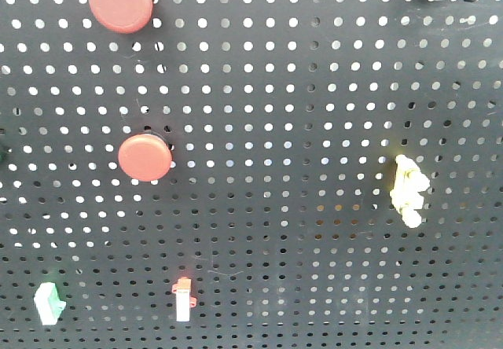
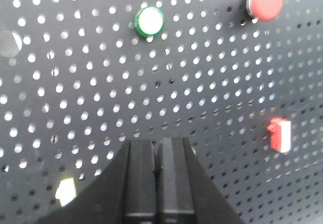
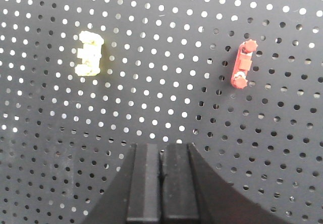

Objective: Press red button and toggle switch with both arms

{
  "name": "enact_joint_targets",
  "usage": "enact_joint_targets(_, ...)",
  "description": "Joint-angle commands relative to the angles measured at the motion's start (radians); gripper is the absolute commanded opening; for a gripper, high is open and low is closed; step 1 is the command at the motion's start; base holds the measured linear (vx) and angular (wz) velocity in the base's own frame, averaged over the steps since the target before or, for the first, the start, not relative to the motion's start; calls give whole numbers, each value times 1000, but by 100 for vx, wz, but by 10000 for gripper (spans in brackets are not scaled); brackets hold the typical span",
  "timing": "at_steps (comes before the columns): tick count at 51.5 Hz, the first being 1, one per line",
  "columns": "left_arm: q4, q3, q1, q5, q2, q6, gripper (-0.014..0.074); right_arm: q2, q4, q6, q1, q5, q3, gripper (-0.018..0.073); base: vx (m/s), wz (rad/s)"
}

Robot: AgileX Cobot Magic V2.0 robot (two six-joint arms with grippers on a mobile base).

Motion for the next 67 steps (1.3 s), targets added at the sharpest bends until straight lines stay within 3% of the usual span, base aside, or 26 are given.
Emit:
enact_joint_targets(1, 23, 26, 79, -79, 15, -11, 2, 11, 5, 3, -7, -85, -26, -3, 0, 1)
enact_joint_targets(5, 30, 100, 145, -84, -9, -19, 2, 11, 5, 3, -7, -83, -26, -3, 0, 0)
enact_joint_targets(11, 49, 224, 196, -111, -61, -83, 2, 11, 5, 3, -7, -83, -26, -3, 0, 0)
enact_joint_targets(21, 222, 424, 193, -251, -99, -406, 2, 11, 5, 3, -7, -85, -26, -3, 0, 0)
enact_joint_targets(23, 242, 425, 193, -226, -100, -437, 2, 11, 5, 3, -7, -85, -26, -3, 0, 0)
enact_joint_targets(67, 230, 419, 194, -186, -99, -437, 2, 11, 5, 3, -6, -83, -26, -3, 0, 0)
